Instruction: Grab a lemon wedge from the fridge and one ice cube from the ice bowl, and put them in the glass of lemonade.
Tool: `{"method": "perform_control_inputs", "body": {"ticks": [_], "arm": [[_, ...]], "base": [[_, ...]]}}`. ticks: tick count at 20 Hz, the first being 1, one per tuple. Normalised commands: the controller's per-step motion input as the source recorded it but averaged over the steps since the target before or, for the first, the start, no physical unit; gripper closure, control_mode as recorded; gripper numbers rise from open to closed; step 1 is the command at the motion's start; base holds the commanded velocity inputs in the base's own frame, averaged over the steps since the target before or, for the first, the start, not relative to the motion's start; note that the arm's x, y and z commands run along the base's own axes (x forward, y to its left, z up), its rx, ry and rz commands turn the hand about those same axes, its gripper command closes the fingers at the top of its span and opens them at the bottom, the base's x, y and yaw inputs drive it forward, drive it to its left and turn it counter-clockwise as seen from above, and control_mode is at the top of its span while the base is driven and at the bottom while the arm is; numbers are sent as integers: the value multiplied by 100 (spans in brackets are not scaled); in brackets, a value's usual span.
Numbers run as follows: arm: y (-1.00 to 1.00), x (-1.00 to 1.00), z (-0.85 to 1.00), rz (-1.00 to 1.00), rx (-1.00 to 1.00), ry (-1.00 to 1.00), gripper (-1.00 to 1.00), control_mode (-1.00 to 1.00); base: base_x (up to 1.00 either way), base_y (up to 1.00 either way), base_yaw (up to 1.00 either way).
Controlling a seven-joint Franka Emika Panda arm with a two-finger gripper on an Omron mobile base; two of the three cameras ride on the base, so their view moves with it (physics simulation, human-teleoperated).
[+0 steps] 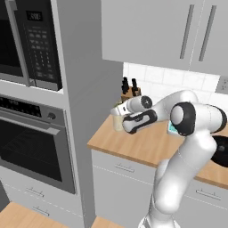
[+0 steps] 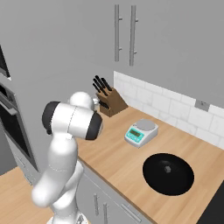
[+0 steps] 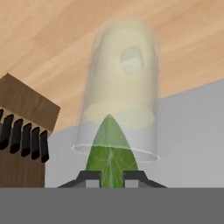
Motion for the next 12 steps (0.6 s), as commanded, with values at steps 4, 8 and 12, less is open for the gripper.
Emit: {"method": "perform_control_inputs", "body": {"ticks": [4,8,12], "arm": [[-41,-10,18,0,0,0,-100,-100],[-4,-1,65,0,0,0,-100,-100],[21,-1,99,1,0,0,-100,-100]], "base": [[0,0,0],[0,0,0],[0,0,0]]}}
